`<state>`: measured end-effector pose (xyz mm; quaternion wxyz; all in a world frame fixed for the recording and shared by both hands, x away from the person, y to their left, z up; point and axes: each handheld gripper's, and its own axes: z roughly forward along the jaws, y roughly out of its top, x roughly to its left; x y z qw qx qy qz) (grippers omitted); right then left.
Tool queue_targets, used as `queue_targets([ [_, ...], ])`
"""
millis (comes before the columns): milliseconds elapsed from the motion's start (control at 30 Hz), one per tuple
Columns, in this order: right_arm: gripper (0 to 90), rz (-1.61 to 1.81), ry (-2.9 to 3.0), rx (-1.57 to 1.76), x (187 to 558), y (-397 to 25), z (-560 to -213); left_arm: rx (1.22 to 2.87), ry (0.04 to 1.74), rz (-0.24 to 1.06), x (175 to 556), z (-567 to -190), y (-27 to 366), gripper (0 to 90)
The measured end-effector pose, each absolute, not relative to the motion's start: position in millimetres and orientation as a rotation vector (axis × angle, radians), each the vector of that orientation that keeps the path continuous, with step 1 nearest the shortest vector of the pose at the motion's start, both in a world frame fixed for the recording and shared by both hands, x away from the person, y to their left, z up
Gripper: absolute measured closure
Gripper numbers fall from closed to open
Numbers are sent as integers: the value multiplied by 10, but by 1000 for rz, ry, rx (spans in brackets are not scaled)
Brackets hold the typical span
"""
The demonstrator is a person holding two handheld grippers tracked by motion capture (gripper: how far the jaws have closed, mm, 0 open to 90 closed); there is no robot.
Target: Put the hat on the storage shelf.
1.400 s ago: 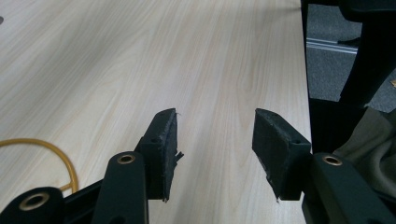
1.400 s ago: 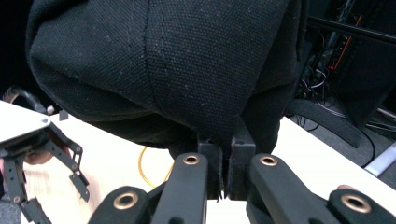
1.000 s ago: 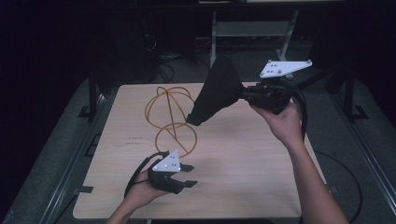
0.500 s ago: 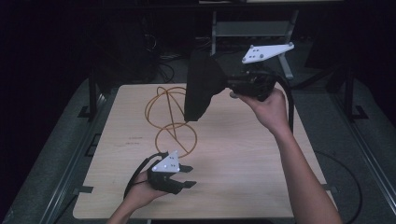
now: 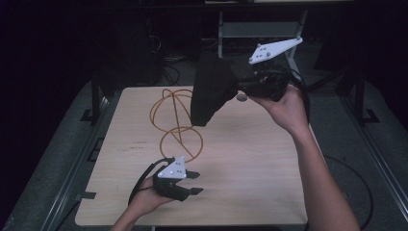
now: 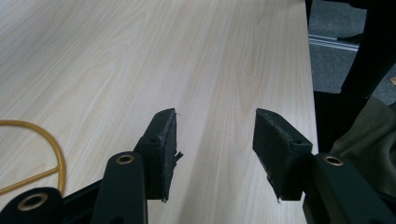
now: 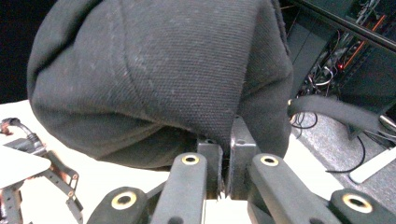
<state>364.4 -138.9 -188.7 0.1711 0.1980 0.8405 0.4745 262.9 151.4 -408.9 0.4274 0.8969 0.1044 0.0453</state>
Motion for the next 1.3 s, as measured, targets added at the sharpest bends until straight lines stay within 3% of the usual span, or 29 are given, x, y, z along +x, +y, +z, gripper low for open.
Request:
queue_targets([
  [333,868,1298,2458,594,3613,-1457,-2014,2244,247,104,2614,-4084,1452,491],
  [1300,868,1485,2537,550,4133,-367,-2093,2256,192,78,2581,-4137,1390,488],
])
